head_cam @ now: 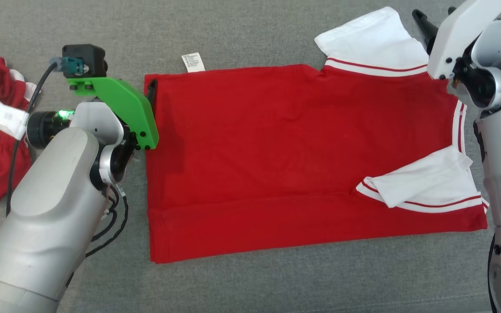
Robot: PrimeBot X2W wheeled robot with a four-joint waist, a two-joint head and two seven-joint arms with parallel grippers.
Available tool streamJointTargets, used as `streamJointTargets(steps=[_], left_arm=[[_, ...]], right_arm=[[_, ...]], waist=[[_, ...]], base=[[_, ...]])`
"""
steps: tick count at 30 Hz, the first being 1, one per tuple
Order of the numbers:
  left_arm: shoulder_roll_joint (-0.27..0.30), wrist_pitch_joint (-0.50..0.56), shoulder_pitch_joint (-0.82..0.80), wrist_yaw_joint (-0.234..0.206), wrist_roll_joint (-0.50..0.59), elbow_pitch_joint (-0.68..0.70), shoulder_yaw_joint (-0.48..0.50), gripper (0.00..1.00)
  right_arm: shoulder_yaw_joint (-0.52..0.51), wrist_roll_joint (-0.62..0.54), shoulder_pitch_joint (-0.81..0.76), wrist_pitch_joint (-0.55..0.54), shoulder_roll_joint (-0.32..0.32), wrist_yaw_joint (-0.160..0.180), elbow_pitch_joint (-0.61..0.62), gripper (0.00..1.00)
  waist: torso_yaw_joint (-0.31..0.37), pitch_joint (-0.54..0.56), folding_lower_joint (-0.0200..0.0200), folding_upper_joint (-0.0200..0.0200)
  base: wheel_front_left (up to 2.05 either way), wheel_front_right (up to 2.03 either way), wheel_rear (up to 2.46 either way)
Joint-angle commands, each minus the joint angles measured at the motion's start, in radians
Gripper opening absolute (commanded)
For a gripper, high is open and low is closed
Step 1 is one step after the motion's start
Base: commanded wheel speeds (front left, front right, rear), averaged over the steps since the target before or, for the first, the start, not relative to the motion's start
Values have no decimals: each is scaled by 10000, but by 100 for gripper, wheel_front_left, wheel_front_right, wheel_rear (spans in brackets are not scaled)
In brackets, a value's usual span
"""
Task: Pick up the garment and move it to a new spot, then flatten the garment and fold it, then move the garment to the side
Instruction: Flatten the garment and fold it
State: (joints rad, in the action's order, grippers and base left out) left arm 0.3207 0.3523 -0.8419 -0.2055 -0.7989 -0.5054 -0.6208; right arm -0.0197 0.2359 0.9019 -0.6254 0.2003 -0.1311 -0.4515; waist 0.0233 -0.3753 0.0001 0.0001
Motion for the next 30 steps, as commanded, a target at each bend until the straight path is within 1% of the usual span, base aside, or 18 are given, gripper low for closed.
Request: streamJointTargets(steps=[1, 6, 10, 15, 17, 18, 20, 24, 30], left_arm=[[-18, 37, -324, 117, 134, -272, -70, 100], [-99, 42, -896, 360, 323, -1059, -258, 100], [-249, -138, -1150, 543, 245, -1490, -244, 100], [-519, -126, -1415, 634, 293, -1964, -391, 100], [-686, 86, -1407, 756, 293, -2127, -558, 22], [-806, 182, -1366, 783, 223, -2164, -611, 0], [-966, 262, -1292, 879, 161, -2202, -716, 0], [-1191, 55, -1134, 932, 340, -2072, -958, 0], [-1558, -447, -991, 1008, 411, -1622, -1125, 0]], right_arm=[[158, 73, 353, 144, 59, 8, -257, 100], [714, 198, 1045, 492, 293, 10, -952, 100], [1083, 412, 1446, 677, 485, 8, -1352, 100], [1419, 641, 1816, 820, 717, 8, -1766, 100], [1534, 713, 1936, 765, 879, 8, -1933, 100], [1554, 751, 1992, 724, 964, 8, -2015, 100], [1591, 799, 2086, 676, 1171, 8, -2178, 100], [1580, 781, 2333, 622, 1530, 8, -2481, 100], [1131, 405, 2810, 120, 1924, 8, -3119, 100]], waist=[[159, -499, -1, -1], [207, -794, -1, -1], [164, -1024, -1, -1], [-9, -1377, -1, -1], [-152, -1494, -1, -1], [-229, -1550, -1, -1], [-409, -1653, -1, -1], [-788, -1833, -1, -1], [-1395, -2247, -1, -1]], base=[[0, 0, 0], [0, 0, 0], [0, 0, 0], [0, 0, 0], [0, 0, 0], [0, 0, 0], [0, 0, 0], [0, 0, 0], [0, 0, 0]])
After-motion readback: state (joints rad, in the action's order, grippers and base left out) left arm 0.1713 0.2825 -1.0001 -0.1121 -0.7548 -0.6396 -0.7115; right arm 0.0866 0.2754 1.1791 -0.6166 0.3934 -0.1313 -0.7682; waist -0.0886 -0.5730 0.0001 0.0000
